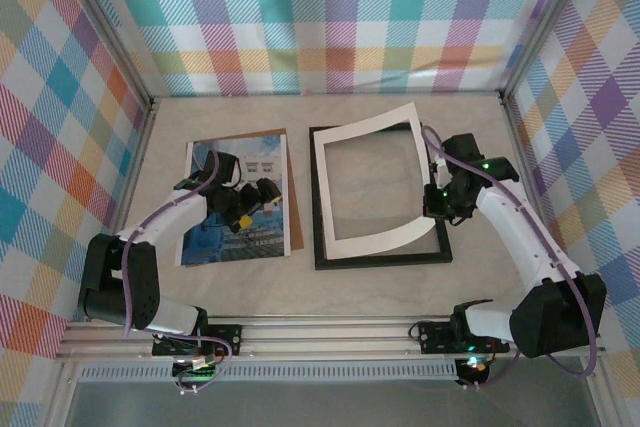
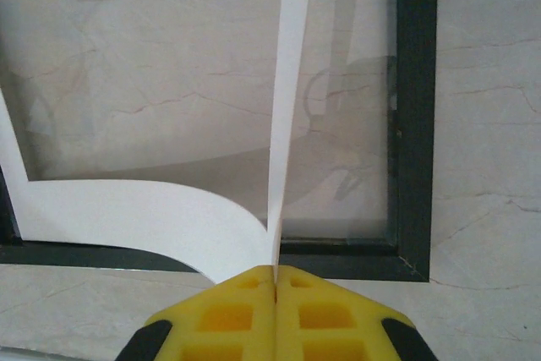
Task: Put the photo into the frame
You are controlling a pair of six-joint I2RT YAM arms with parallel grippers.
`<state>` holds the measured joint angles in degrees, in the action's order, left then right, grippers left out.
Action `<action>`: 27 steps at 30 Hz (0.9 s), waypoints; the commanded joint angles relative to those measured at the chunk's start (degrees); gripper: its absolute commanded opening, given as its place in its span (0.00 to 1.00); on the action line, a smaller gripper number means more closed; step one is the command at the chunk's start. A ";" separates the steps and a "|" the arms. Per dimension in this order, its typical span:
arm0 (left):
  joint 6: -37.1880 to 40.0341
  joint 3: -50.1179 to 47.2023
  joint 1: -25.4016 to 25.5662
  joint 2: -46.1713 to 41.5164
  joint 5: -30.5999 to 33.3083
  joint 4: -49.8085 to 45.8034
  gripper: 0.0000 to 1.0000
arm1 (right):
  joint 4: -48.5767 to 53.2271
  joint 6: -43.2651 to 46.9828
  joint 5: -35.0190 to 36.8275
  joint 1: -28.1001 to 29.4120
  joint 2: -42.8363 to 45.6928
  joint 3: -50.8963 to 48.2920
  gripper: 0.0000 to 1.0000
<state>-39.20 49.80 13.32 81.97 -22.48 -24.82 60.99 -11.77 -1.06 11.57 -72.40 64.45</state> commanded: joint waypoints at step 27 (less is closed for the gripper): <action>-0.43 -2.38 2.44 -2.62 2.44 0.47 1.00 | -7.37 -2.99 -10.44 -0.32 -1.91 -5.28 0.04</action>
<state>-39.42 48.14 15.07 81.21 -21.12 -23.92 55.05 -13.69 -9.47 11.57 -73.41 59.94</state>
